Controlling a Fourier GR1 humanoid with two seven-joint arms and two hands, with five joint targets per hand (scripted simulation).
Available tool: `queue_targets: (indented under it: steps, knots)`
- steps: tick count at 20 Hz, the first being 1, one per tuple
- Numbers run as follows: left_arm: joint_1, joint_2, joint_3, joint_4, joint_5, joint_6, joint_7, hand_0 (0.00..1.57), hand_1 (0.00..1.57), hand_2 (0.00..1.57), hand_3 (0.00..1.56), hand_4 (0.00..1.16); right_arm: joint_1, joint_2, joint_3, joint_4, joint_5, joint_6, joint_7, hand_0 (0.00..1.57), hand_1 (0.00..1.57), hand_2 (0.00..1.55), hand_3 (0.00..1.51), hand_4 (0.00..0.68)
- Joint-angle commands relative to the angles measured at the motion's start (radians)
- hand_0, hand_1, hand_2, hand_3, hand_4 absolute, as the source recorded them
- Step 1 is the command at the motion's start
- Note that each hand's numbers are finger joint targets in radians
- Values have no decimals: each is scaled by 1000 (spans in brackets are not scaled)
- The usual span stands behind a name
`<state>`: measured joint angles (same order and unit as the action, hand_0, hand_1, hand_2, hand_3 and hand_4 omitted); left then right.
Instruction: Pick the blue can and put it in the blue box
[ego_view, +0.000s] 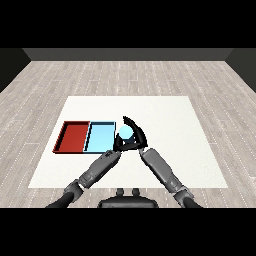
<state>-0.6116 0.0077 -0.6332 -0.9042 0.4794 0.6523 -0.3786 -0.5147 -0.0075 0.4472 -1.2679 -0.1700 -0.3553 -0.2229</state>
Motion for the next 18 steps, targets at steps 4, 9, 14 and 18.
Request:
queue_targets:
  steps: [4, 9, 14, 18]
  knots:
    - [60, -7, 41, -30, -49, -8, -35, 1571, 1571, 1571, 1493, 1147, -60, -18, -137, 14, -22, 25, 31, 0, 0, 0, 0, 0]
    - [49, 3, 110, 18, -21, -61, -38, 1571, 1571, 1571, 1487, 1143, 43, -54, -228, -162, -167, 112, 28, 0, 0, 0, 0, 0]
    - [51, 6, 115, -63, -75, 53, 4, 1571, 1571, 1571, 1476, 1145, 140, -101, -276, -333, -174, 107, 36, 0, 0, 0, 0, 0]
    - [42, 122, 186, -67, -64, -8, 25, 1571, 1571, 1571, 1475, 1153, 245, -161, -363, -459, -267, 170, 36, 0, 0, 0, 0, 0]
